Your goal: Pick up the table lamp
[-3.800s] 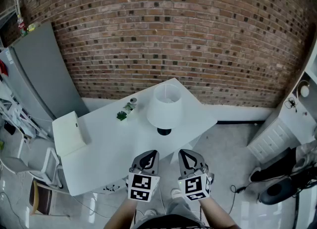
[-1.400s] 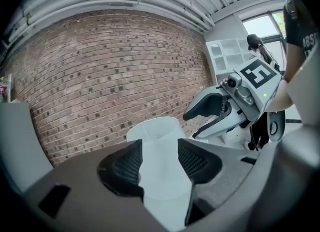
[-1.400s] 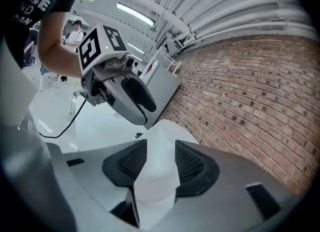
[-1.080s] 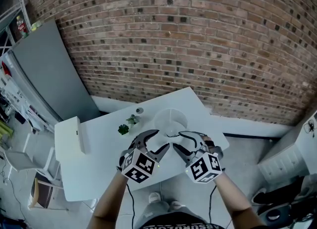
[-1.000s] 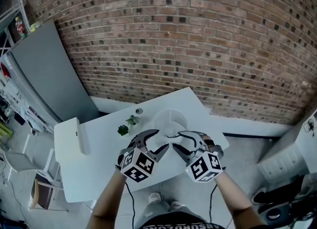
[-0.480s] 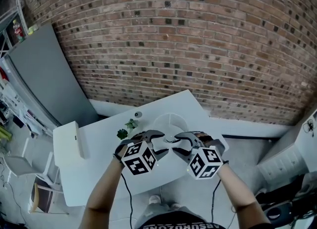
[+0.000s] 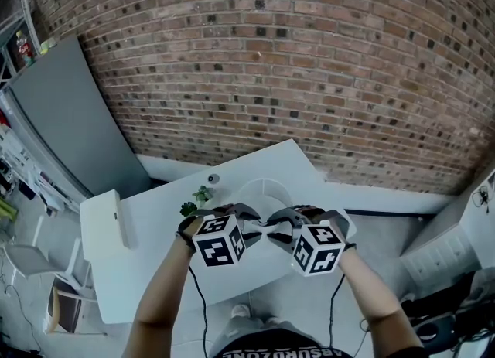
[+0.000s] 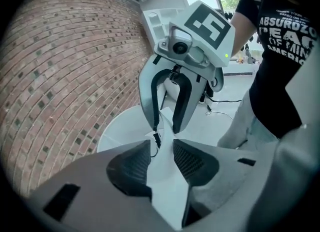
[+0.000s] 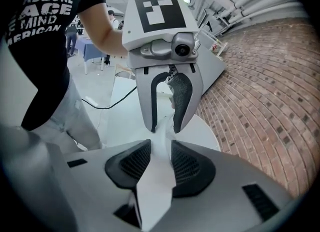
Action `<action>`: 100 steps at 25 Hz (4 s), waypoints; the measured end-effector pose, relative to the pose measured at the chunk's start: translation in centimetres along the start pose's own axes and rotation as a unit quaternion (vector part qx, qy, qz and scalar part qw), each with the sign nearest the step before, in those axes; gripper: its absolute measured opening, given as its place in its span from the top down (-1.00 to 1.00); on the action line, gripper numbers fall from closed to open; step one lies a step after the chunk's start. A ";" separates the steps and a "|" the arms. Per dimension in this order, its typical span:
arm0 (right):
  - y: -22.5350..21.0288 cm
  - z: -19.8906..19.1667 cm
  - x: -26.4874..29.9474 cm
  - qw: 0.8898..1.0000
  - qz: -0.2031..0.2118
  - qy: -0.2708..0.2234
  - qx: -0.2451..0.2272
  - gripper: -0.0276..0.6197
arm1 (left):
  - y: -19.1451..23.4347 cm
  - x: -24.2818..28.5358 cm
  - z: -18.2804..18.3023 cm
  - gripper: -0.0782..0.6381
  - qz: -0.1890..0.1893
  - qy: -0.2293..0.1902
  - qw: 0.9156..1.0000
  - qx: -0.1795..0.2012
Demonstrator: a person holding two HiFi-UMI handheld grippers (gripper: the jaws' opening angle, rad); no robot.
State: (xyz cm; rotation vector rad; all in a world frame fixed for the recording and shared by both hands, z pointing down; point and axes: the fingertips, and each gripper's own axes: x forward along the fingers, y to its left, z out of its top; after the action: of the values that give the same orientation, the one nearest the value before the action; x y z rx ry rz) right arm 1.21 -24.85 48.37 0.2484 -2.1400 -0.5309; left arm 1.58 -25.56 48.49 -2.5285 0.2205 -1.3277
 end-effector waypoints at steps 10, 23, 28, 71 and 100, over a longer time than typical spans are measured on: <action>1.5 0.6 -0.3 0.995 0.096 0.013 -0.001 0.71 | -1.7 -0.1 0.3 0.50 -0.063 0.003 0.998 0.012; 2.9 0.7 -0.4 0.994 0.086 0.030 -0.060 0.77 | -3.5 -0.3 0.5 0.60 -0.073 0.021 0.996 0.041; 2.8 0.8 -0.4 0.994 0.075 0.036 -0.068 0.78 | -3.5 -0.5 0.5 0.60 -0.062 0.022 0.997 0.044; -1.7 6.5 -6.6 0.994 0.001 0.033 -0.102 0.77 | -0.5 -8.5 4.7 0.60 -0.010 0.025 0.995 0.100; -0.3 8.2 -9.0 0.990 -0.005 0.031 -0.135 0.75 | -2.5 -10.7 6.3 0.61 0.003 0.042 0.993 0.106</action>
State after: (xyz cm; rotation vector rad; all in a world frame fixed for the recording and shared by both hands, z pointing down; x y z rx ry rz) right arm -0.23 -19.57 37.49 0.1228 -1.9807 -0.7999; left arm 0.69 -19.36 37.50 -2.2980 0.0974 -1.3790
